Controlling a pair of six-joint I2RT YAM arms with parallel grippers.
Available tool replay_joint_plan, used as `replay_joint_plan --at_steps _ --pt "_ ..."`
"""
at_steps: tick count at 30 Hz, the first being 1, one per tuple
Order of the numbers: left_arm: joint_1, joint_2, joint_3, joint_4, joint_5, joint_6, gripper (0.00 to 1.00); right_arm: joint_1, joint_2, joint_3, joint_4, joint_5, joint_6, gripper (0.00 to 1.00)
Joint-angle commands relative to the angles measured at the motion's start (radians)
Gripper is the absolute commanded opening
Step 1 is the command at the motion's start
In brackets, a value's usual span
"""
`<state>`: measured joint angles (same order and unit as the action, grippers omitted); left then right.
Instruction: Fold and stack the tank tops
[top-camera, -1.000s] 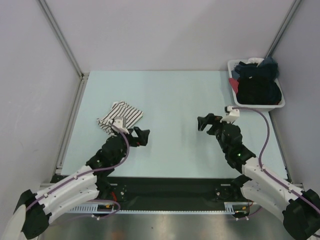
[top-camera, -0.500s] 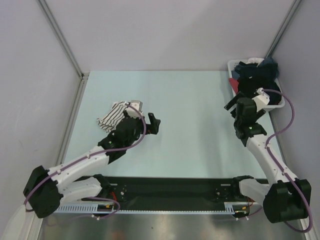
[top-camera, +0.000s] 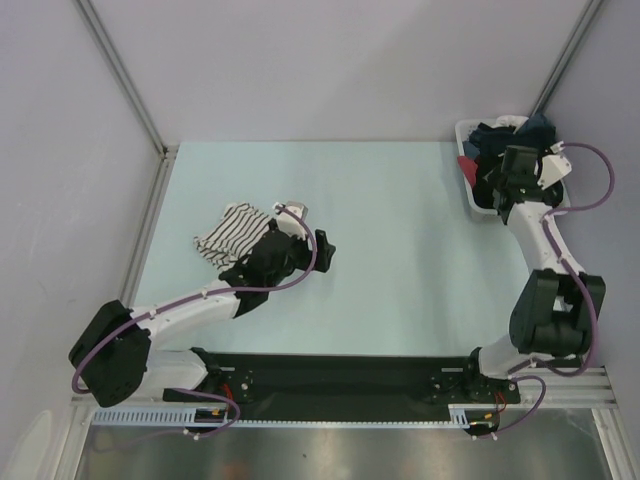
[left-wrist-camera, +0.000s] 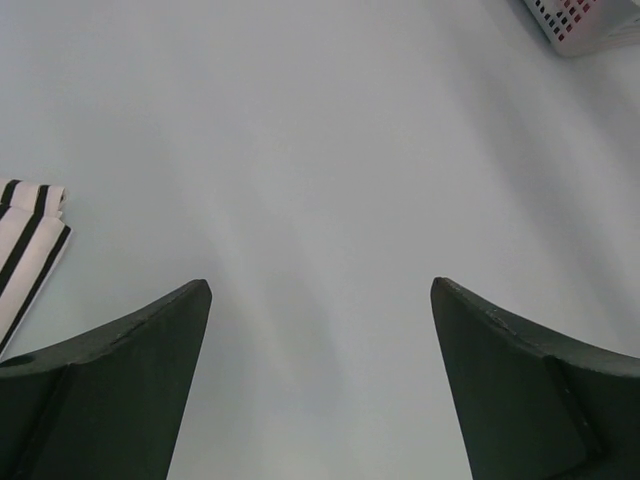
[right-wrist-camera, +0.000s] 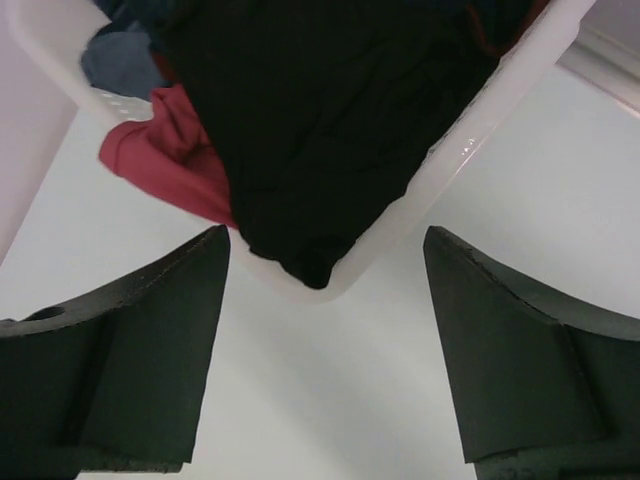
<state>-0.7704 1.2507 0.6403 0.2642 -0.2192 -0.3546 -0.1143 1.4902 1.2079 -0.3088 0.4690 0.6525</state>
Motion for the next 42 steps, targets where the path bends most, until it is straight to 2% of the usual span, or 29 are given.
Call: replay_joint_plan --at_steps 1,6,9,12,13,15,16,17,18,19,20,24,27,35,38,39,42 --pt "-0.006 -0.005 -0.002 0.064 0.021 0.025 0.97 -0.033 0.112 0.115 -0.038 -0.039 0.076 0.82" --pt "-0.006 0.001 0.002 0.064 0.035 0.019 0.97 -0.045 0.251 0.235 -0.064 -0.070 0.111 0.81" --pt "-0.006 0.007 0.002 0.067 0.038 0.016 0.97 -0.047 0.317 0.289 -0.067 -0.079 0.121 0.77" --pt "-0.007 0.015 0.010 0.058 0.040 0.016 0.97 -0.047 0.355 0.314 -0.093 -0.099 0.144 0.74" --pt "-0.007 0.016 0.012 0.056 0.038 0.016 0.97 -0.047 0.357 0.308 -0.098 -0.098 0.156 0.70" --pt "-0.007 0.016 0.010 0.058 0.040 0.014 0.97 -0.047 0.329 0.250 -0.064 -0.104 0.182 0.66" --pt "-0.007 0.018 0.012 0.058 0.040 0.013 0.97 -0.047 0.318 0.236 -0.046 -0.127 0.182 0.57" --pt "-0.007 0.019 0.012 0.056 0.040 0.013 0.97 -0.047 0.309 0.226 -0.023 -0.135 0.182 0.34" --pt "-0.007 0.021 0.013 0.053 0.040 0.014 0.97 -0.047 0.291 0.223 -0.023 -0.142 0.183 0.22" --pt "-0.007 0.021 0.015 0.050 0.038 0.016 0.97 -0.048 0.282 0.229 -0.030 -0.157 0.182 0.05" --pt "-0.009 0.024 0.018 0.047 0.035 0.016 0.97 -0.047 0.263 0.235 -0.038 -0.155 0.182 0.00" --pt "-0.012 0.019 0.022 0.036 0.018 0.016 0.96 -0.025 0.077 0.213 0.020 -0.164 0.103 0.00" --pt "-0.015 0.016 0.021 0.038 0.018 0.016 0.96 0.010 -0.025 0.274 -0.006 -0.193 0.052 0.00" --pt "-0.020 0.021 0.022 0.035 0.011 0.019 0.96 0.047 -0.203 0.404 -0.044 -0.282 -0.017 0.00" --pt "-0.021 0.012 0.019 0.033 -0.002 0.019 0.96 0.053 -0.249 0.455 -0.043 -0.412 -0.025 0.00" --pt "-0.021 0.009 0.018 0.035 -0.005 0.019 0.96 0.071 -0.263 0.467 -0.033 -0.493 -0.028 0.00" --pt "-0.021 -0.011 0.001 0.044 -0.028 0.011 0.96 0.140 -0.294 0.498 -0.018 -0.594 -0.036 0.00"
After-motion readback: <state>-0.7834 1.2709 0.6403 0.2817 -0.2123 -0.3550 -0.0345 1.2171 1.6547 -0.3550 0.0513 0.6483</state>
